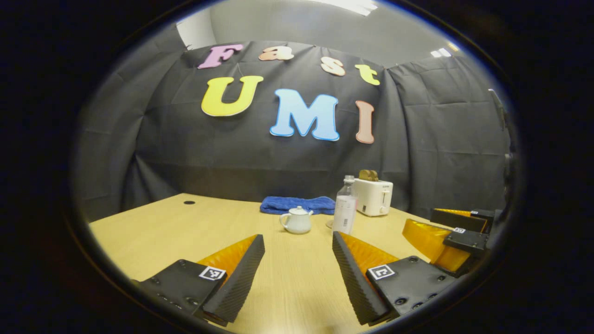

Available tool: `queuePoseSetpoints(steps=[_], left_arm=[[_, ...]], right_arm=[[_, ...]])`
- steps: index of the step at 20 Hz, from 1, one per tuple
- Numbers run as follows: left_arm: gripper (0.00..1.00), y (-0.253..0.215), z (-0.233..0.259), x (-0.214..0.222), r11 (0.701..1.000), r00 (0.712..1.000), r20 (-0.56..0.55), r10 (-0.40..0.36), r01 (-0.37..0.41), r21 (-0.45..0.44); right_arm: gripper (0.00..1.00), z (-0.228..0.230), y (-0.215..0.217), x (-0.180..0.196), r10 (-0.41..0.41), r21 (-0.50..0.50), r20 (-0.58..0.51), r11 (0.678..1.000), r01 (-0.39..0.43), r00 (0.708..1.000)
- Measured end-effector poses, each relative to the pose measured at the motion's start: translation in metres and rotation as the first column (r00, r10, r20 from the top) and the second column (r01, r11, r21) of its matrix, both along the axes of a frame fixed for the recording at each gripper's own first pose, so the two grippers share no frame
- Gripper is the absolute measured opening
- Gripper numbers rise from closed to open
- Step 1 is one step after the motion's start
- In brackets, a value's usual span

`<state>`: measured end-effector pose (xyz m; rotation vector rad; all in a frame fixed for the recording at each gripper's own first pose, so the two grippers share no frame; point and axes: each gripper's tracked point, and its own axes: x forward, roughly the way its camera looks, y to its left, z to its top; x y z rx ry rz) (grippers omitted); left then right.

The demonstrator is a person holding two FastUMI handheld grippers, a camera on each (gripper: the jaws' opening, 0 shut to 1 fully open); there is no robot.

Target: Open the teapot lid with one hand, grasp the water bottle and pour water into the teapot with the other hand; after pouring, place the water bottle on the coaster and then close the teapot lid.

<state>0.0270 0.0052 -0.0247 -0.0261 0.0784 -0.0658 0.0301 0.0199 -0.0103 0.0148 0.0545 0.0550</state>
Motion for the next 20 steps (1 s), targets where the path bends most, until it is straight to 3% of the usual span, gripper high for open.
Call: queuePoseSetpoints(steps=[9, 20], left_arm=[[0.95, -0.002, 0.036, 0.059, 0.998, 0.996, 0.063, -0.059, 0.058, 0.008], [0.95, 0.003, 0.037, 0.179, 0.992, 0.992, 0.016, -0.123, 0.123, 0.002]], right_arm=[[0.97, 0.024, -0.003, 0.057, -0.025, -0.064, -0.006, 0.998, 0.024, 1.0], [0.97, 0.025, 0.013, 0.147, 0.014, -0.113, -0.035, 0.993, -0.018, 0.999]])
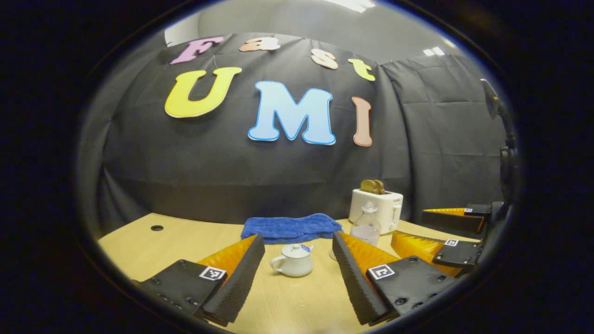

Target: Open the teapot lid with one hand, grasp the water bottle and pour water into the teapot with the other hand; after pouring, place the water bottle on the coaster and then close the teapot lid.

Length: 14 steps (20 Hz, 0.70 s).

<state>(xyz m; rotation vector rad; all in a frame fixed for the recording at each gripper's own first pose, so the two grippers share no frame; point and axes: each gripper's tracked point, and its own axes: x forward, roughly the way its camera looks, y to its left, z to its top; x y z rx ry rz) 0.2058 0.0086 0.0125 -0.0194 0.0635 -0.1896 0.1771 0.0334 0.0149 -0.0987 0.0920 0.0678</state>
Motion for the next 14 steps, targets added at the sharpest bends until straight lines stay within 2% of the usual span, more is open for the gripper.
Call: queuePoseSetpoints(steps=[7, 11, 14], left_arm=[[0.95, -0.001, -0.03, 0.073, 1.0, 0.998, -0.057, -0.015, 0.017, 0.022], [0.95, -0.006, -0.039, 0.097, 1.0, 0.998, -0.049, -0.025, 0.026, 0.005], [0.95, -0.015, -0.045, 0.106, 0.998, 0.998, -0.035, -0.056, 0.056, -0.009]], right_arm=[[0.98, -0.041, 0.005, 0.053, -0.018, 0.008, -0.09, 1.0, 0.019, 0.996], [0.98, -0.058, 0.006, 0.07, -0.011, 0.075, -0.132, 0.997, 0.021, 0.991], [0.97, -0.065, 0.004, 0.082, -0.011, 0.084, -0.125, 0.996, 0.021, 0.992]])
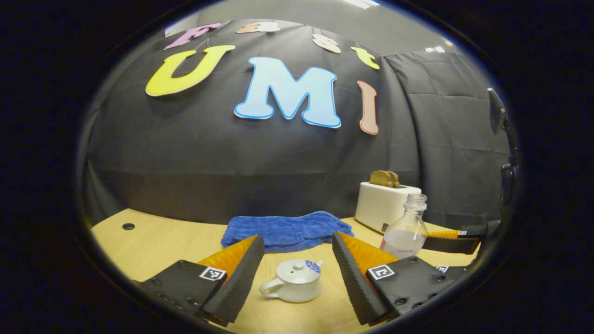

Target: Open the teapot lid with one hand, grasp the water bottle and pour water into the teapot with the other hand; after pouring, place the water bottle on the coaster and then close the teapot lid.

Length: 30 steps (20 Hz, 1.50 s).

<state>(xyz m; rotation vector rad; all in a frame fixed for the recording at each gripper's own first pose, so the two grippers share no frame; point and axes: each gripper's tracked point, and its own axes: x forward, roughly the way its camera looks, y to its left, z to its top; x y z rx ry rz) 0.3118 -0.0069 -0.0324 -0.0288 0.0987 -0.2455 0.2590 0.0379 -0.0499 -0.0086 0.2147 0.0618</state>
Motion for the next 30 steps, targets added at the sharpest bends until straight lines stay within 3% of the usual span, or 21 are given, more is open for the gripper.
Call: queuePoseSetpoints(steps=[8, 17, 18, 23, 24, 27, 30], left_arm=[[0.94, 0.004, -0.027, 0.031, 0.999, 0.996, -0.083, -0.019, 0.016, -0.043], [0.9, -0.006, -0.057, 0.033, 0.999, 0.987, -0.159, -0.033, 0.037, 0.023], [0.9, -0.009, -0.058, 0.032, 0.999, 0.985, -0.167, -0.047, 0.051, 0.018], [0.83, -0.009, -0.069, 0.033, 0.998, 0.983, -0.179, -0.033, 0.042, 0.049], [0.84, -0.007, -0.068, 0.032, 0.998, 0.985, -0.169, -0.025, 0.035, 0.054], [0.77, -0.002, -0.064, 0.035, 0.998, 0.991, -0.137, -0.002, 0.009, 0.056], [0.56, 0.001, -0.06, 0.037, 0.998, 0.993, -0.118, 0.009, -0.003, 0.055]], right_arm=[[0.98, -0.025, 0.006, 0.014, 0.025, 0.024, -0.023, 0.999, -0.024, 0.999], [0.97, -0.023, 0.002, 0.016, 0.028, 0.043, 0.013, 0.999, -0.029, 1.0], [0.9, -0.023, 0.002, 0.015, 0.029, 0.039, 0.016, 0.999, -0.03, 0.999], [0.89, -0.024, -0.001, 0.013, 0.022, 0.061, 0.007, 0.998, -0.022, 1.0], [0.78, -0.024, -0.001, 0.015, 0.025, 0.066, 0.006, 0.997, -0.025, 1.0], [0.78, -0.025, -0.004, 0.015, 0.007, 0.056, -0.003, 0.998, -0.007, 1.0], [0.78, -0.027, -0.004, 0.014, 0.001, 0.05, -0.01, 0.999, 0.0, 1.0]])
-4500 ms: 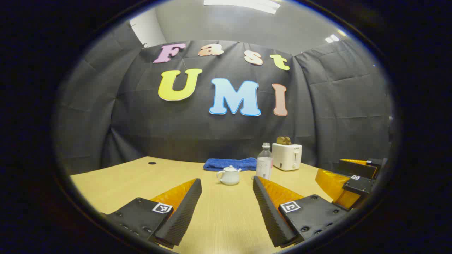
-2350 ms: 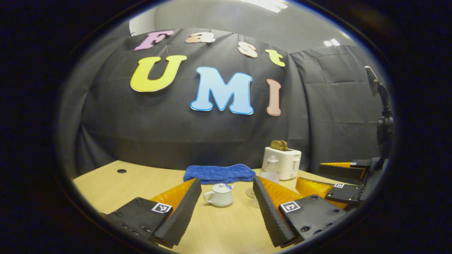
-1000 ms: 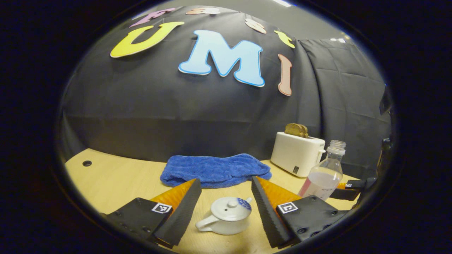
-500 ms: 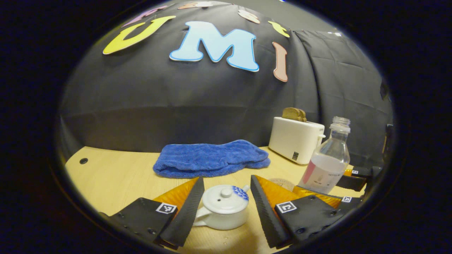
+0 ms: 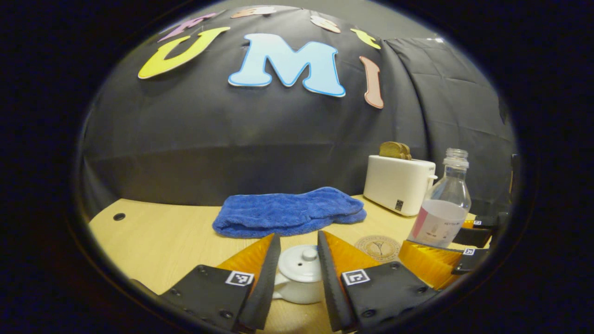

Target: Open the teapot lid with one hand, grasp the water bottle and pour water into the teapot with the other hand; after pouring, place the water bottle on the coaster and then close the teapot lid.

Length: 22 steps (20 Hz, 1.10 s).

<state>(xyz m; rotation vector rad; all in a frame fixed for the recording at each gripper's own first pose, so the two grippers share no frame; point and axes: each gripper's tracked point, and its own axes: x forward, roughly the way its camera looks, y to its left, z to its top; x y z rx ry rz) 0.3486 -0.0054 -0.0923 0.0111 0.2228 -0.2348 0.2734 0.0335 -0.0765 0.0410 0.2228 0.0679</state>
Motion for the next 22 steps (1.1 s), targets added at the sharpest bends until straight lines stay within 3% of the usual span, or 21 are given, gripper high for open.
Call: queuePoseSetpoints(steps=[2, 10, 12, 14, 16, 17, 19, 20, 22], left_arm=[[0.49, 0.0, -0.001, -0.002, 1.0, 1.0, -0.007, -0.009, 0.009, 0.026], [0.48, -0.007, 0.005, -0.001, 0.995, 0.999, 0.035, -0.032, 0.028, 0.1], [0.24, -0.007, 0.001, -0.004, 0.994, 0.999, 0.042, -0.013, 0.008, 0.11], [0.24, -0.007, 0.002, -0.006, 0.992, 0.999, 0.042, -0.009, 0.003, 0.13], [0.24, -0.006, -0.002, -0.005, 0.995, 0.999, 0.049, -0.018, 0.014, 0.095], [0.14, -0.005, 0.006, -0.006, 0.997, 0.998, 0.053, -0.019, 0.015, 0.071], [0.17, -0.004, 0.007, -0.009, 0.999, 0.998, 0.059, -0.026, 0.023, 0.046], [0.09, -0.004, 0.009, -0.01, 0.999, 0.997, 0.068, -0.025, 0.022, 0.035], [0.09, -0.004, 0.011, -0.011, 0.999, 0.996, 0.083, -0.022, 0.02, 0.026]], right_arm=[[0.78, -0.001, 0.0, 0.0, 0.001, 0.006, -0.005, 1.0, -0.001, 1.0], [0.78, 0.0, 0.0, 0.0, 0.002, 0.005, -0.004, 1.0, -0.002, 1.0], [0.78, 0.0, 0.0, 0.0, 0.002, 0.005, -0.004, 1.0, -0.002, 1.0], [0.78, -0.001, -0.001, 0.0, 0.002, 0.005, -0.004, 1.0, -0.002, 1.0], [0.78, -0.001, -0.001, 0.0, 0.003, 0.006, -0.005, 1.0, -0.003, 1.0], [0.78, 0.0, 0.0, 0.0, 0.003, 0.006, -0.005, 1.0, -0.003, 1.0], [0.78, 0.0, -0.002, 0.0, -0.002, 0.003, -0.006, 1.0, 0.002, 1.0], [0.78, 0.0, -0.001, -0.001, -0.004, 0.003, -0.006, 1.0, 0.004, 1.0], [0.78, -0.001, -0.001, 0.0, -0.005, 0.002, -0.006, 1.0, 0.005, 1.0]])
